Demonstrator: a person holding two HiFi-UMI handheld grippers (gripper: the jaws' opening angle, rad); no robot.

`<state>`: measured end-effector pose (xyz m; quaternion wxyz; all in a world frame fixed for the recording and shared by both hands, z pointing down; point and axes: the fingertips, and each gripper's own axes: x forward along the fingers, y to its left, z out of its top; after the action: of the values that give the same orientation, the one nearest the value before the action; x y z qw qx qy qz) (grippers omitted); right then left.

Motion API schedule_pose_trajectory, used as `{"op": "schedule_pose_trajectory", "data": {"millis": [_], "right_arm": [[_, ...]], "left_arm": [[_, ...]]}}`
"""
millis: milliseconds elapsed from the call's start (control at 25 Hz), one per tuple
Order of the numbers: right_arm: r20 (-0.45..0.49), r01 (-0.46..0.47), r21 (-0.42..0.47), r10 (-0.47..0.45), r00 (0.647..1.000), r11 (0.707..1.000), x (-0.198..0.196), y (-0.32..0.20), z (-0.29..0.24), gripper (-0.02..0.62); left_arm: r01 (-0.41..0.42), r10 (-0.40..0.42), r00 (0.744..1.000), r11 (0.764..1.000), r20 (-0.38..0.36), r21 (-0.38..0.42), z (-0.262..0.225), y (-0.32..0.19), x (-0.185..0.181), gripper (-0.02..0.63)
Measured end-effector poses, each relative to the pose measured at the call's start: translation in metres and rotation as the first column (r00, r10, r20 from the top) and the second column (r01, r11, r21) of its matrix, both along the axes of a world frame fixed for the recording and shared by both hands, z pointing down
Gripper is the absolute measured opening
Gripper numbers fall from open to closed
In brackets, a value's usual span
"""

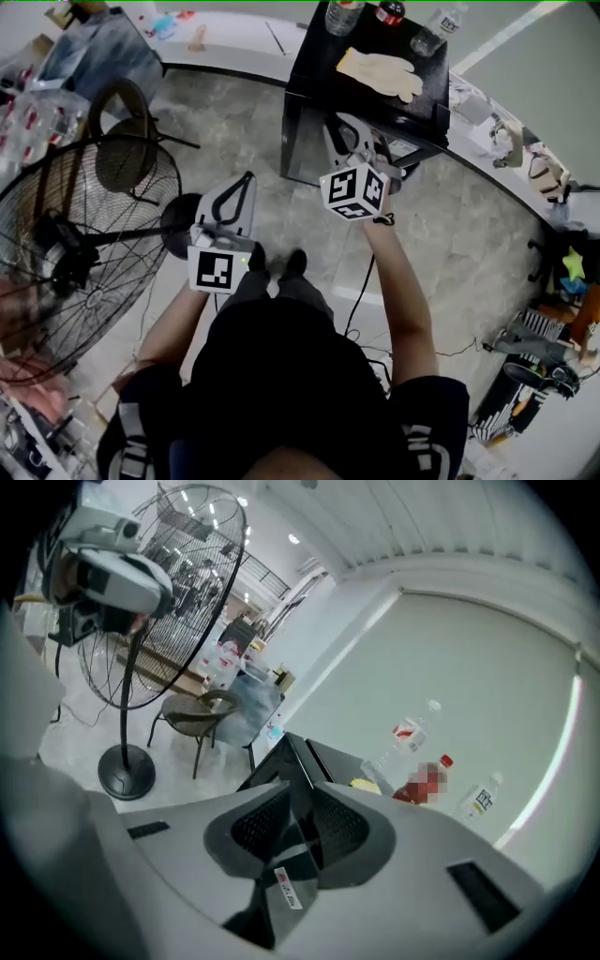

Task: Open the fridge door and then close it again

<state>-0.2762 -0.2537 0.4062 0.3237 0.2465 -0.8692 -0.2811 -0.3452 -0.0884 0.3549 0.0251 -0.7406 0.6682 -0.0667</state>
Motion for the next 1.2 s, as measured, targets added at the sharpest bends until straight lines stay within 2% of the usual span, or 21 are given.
{"op": "schedule_pose_trajectory", "data": {"millis": [160,360,440,600,800,960,1200], "right_arm": [[0.143,-0.010,-0.076,0.021,0.990,0.997,0.017,0.015,-0.016,0.035],[0.290,-0.034,-0.146,0.075,0.954,0.989,0.042,0.030,-0.037,0.021],[0.356,-0.036,-0.187,0.102,0.929,0.982,0.051,0.037,-0.046,0.020],[0.499,-0.019,-0.271,0.157,0.852,0.962,0.074,0.051,-0.064,0.020],[0.567,-0.055,-0.300,0.225,0.793,0.952,0.105,0.067,-0.078,0.020],[0.590,-0.085,-0.291,0.248,0.769,0.953,0.122,0.078,-0.086,0.020],[0.641,-0.143,-0.286,0.300,0.706,0.947,0.147,0.086,-0.098,0.020]], "left_arm": [[0.013,-0.013,1.000,1.000,0.004,0.023,-0.005,0.000,-0.001,0.023],[0.036,-0.036,0.999,0.998,-0.006,0.048,-0.012,0.003,-0.004,0.023],[0.047,-0.046,0.999,0.997,-0.017,0.056,-0.015,0.005,-0.006,0.023],[0.057,-0.056,0.998,0.996,-0.010,0.069,-0.020,0.005,-0.004,0.023],[0.070,-0.068,0.997,0.992,-0.024,0.101,-0.029,0.003,-0.003,0.023],[0.069,-0.068,0.998,0.988,-0.013,0.135,-0.034,0.003,-0.002,0.023],[0.091,-0.089,0.996,0.983,-0.020,0.159,-0.043,0.006,-0.003,0.023]]}}
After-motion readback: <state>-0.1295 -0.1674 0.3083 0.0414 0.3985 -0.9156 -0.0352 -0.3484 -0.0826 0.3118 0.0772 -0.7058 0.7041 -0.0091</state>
